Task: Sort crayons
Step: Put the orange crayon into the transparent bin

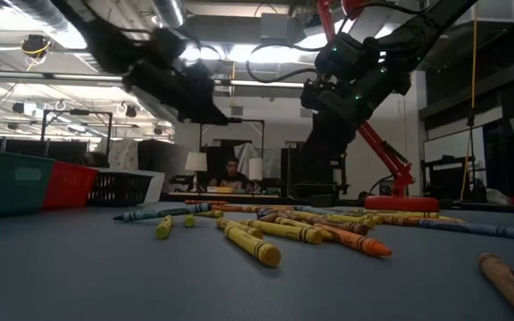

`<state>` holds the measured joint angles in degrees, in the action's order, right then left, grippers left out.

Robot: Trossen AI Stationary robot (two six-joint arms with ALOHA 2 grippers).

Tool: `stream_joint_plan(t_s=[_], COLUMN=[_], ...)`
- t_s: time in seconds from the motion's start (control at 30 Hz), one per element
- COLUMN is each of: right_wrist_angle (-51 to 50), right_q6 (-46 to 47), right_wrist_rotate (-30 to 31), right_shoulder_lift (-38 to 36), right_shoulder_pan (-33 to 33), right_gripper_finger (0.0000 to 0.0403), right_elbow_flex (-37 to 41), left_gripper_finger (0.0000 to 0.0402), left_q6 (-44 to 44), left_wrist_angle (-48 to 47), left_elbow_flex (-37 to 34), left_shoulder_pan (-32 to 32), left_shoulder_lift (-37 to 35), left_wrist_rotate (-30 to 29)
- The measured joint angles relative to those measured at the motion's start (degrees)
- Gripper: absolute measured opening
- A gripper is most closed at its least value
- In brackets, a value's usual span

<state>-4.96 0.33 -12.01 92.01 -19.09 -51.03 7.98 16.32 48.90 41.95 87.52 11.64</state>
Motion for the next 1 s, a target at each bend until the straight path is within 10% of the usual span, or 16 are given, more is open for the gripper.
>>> stream_joint_plan(t_s=[0.37, 1.0], right_wrist_angle=[-1.05, -1.45], right_q6=[0.05, 0.03], right_wrist_rotate=[0.0, 0.0], right_shoulder_lift=[0.0, -0.02], right_shoulder_pan=[0.0, 0.0], right_gripper_finger=[0.0165, 0.0165], right_elbow_flex=[0.0, 0.0], left_gripper_finger=[0.0078, 0.0078], left_q6=[9.43, 15.14], left_wrist_angle=[-29.69, -37.71], left_elbow_flex=[19.86, 21.19], left_shoulder_pan=[0.58, 0.58], left_shoulder_lift=[18.38, 26.33], left_wrist_rotate=[-0.32, -5.94])
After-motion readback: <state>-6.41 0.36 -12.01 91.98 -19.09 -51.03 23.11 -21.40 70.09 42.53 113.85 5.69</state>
